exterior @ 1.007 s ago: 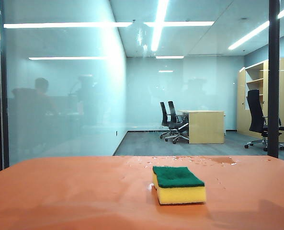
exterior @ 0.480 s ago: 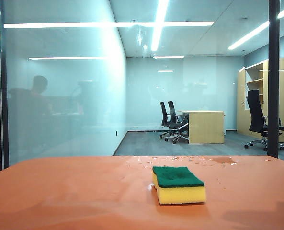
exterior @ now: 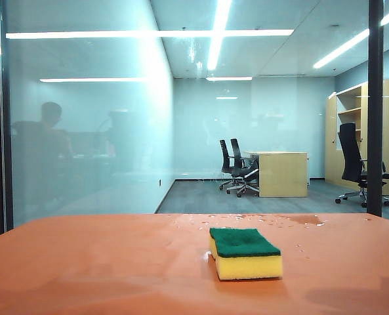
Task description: Pick up the sponge from the table, wipe the water off the glass, and finally place the sponge back on the table.
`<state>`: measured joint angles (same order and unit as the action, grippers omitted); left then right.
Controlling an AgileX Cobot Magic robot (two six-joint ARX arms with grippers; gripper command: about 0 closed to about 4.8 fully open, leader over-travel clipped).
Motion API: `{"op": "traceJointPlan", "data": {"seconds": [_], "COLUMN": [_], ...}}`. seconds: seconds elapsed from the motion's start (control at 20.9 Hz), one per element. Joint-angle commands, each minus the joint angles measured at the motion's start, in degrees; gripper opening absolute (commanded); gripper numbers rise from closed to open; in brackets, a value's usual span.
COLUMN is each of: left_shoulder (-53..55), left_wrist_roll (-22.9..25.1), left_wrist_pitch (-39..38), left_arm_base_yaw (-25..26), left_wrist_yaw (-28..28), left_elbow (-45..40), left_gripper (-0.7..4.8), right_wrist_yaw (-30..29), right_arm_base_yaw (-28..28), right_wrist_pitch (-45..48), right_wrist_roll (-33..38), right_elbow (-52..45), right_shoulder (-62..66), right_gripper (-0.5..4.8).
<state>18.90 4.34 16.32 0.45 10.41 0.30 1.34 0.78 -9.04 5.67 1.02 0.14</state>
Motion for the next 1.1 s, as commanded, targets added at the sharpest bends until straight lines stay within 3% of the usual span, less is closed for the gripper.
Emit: {"op": "traceJointPlan", "data": {"seconds": [0.05,0.62,1.1], "left_shoulder": [-1.7,-19.1,-18.8], "left_wrist_roll": [0.4,0.4,0.1], "left_wrist_pitch": [0.9,-10.6,-11.6], "left_arm_base_yaw": [0.0,0.0,0.0], "left_wrist_yaw": [1.1,1.3,1.2], "left_elbow": [0.2,0.2,0.2], "left_gripper": [-0.06,-0.06,-0.06], "right_wrist_yaw": [0.0,-0.2,-0.1], "right_arm_base_yaw": [0.0,0.1,0.1], "right_wrist_pitch": [-0.5,-0.6,-0.2], "right_wrist_roll": [-0.2,-0.2,-0.1], "right_elbow": [-0.2,-0.2,-0.2], "right_shoulder": [0.0,0.0,0.0], "right_gripper": [-0.09,-0.09,-0.08]}}
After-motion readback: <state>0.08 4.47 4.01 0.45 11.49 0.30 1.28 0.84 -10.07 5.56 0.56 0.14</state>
